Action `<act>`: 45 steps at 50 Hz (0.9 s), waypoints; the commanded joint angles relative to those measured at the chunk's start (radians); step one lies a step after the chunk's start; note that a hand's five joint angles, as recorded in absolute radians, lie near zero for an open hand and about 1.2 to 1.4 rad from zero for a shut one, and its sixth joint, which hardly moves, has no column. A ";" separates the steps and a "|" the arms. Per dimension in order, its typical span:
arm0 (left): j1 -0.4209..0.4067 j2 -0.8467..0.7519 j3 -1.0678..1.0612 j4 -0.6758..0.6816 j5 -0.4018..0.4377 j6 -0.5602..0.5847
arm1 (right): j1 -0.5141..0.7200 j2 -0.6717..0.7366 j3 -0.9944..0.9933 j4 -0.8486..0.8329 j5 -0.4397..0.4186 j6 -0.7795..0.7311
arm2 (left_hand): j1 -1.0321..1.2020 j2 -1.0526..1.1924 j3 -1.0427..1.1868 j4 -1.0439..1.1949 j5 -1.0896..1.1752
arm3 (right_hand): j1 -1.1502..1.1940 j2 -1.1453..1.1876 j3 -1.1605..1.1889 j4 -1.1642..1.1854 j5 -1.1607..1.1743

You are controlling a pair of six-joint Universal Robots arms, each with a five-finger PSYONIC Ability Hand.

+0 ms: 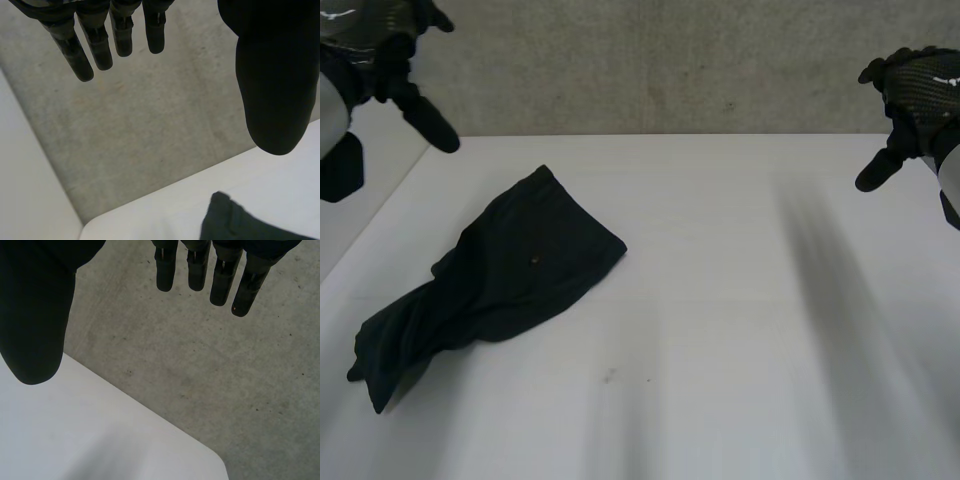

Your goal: Fold the shorts.

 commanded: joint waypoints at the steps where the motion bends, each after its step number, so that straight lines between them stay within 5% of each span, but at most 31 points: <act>1: 0.029 -0.005 -0.002 -0.016 -0.003 0.000 | 0.013 0.025 -0.033 0.041 0.010 0.001 | -0.016 0.001 -0.022 -0.003 0.004 | -0.042 -0.061 -0.044 -0.071 -0.072; 13: 0.035 -0.176 -0.011 0.039 -0.001 0.004 | 0.047 0.040 0.029 -0.038 -0.062 -0.018 | -0.031 -0.014 -0.037 -0.017 -0.011 | -0.042 -0.061 -0.044 -0.071 -0.072; 25: 0.017 -0.578 0.105 0.150 -0.017 0.009 | 0.027 0.096 0.118 -0.107 -0.488 -0.050 | 0.016 0.032 0.010 0.029 0.036 | -0.042 -0.061 -0.044 -0.071 -0.072; 28: 0.006 -0.649 0.159 0.148 -0.015 0.012 | 0.001 0.115 0.115 -0.119 -0.490 -0.048 | 0.194 0.211 0.188 0.208 0.214 | -0.042 -0.061 -0.044 -0.071 -0.072; 31: -0.030 -0.722 0.233 0.139 -0.012 0.021 | -0.021 0.132 0.104 -0.119 -0.475 -0.050 | 0.868 0.885 0.863 0.882 0.889 | -0.042 -0.061 -0.044 -0.071 -0.072; 33: -0.070 -0.742 0.258 0.127 -0.007 0.023 | -0.027 0.135 0.099 -0.121 -0.464 -0.050 | 1.116 1.133 1.110 1.129 1.136 | -0.042 -0.061 -0.044 -0.071 -0.072; 39: -0.214 -0.726 0.215 0.090 0.055 0.029 | -0.033 0.135 0.079 -0.117 -0.412 -0.051 | 1.149 1.166 1.143 1.162 1.169 | -0.042 -0.061 -0.044 -0.071 -0.072; 41: -0.312 -0.620 0.100 0.061 0.081 0.034 | -0.040 0.133 0.075 -0.110 -0.391 -0.054 | 1.149 1.166 1.143 1.162 1.169 | -0.042 -0.061 -0.044 -0.071 -0.072; 45: -0.368 -0.522 -0.055 0.073 0.080 0.052 | -0.027 0.126 0.084 -0.099 -0.401 -0.062 | 0.994 1.011 0.989 1.008 1.015 | -0.042 -0.061 -0.044 -0.071 -0.072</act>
